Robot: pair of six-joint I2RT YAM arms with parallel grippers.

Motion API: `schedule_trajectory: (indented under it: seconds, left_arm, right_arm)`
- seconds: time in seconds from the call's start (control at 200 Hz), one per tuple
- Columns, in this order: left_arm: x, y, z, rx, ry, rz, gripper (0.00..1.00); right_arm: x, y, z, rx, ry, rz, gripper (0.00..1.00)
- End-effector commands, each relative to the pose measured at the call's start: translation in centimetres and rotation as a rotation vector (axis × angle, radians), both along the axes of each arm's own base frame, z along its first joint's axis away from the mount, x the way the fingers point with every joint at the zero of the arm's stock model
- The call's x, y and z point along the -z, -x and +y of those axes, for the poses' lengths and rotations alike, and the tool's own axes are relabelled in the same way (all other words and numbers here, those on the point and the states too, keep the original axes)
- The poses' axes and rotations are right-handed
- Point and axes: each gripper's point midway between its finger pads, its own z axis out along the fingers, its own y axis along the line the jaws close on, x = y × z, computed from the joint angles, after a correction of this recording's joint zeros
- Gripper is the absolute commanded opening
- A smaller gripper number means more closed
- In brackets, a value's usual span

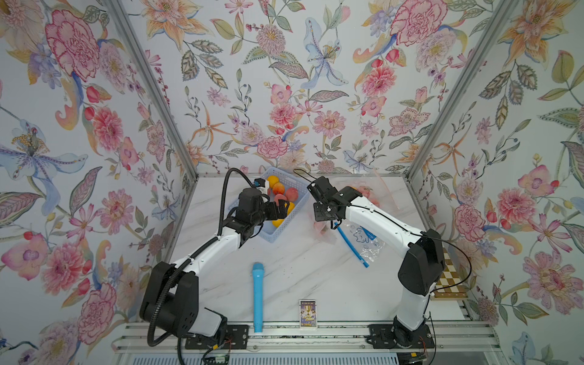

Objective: Place the peach in a zip-top bag and seal the zipper
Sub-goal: Pick up the peach from the basket.

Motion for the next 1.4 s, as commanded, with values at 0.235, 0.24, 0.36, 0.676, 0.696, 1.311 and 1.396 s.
schedule_trajectory:
  seconds: [0.235,0.24,0.36,0.676,0.696,1.311,1.396]
  left_arm:
    - [2.3,-7.6,5.6,-0.185,-0.382,0.032,0.96]
    - [2.5,-7.7,5.6,-0.184,-0.386,0.036,0.96]
    - [4.4,-10.7,6.0,-0.195,-0.412,0.083,0.88]
    - [8.1,-17.4,6.4,-0.235,-0.353,0.176,0.77]
    - [8.3,-17.7,6.3,-0.237,-0.346,0.182,0.77]
    - [14.7,-20.2,7.2,-0.274,-0.359,0.317,0.72]
    - [15.0,-20.6,7.4,-0.278,-0.354,0.322,0.72]
  right_arm:
    - [-2.5,-0.5,1.6,-0.037,-0.07,-0.043,0.0]
    - [-2.5,-0.5,1.6,-0.037,-0.071,-0.044,0.0]
    - [-2.6,-0.4,1.5,-0.035,-0.074,-0.044,0.0]
    - [-2.8,-0.5,1.9,-0.039,-0.096,-0.041,0.0]
    - [-2.8,-0.5,2.0,-0.04,-0.096,-0.04,0.0]
    - [-3.1,-0.6,1.8,-0.034,-0.108,-0.043,0.0]
    - [-3.0,-0.6,1.8,-0.033,-0.108,-0.041,0.0]
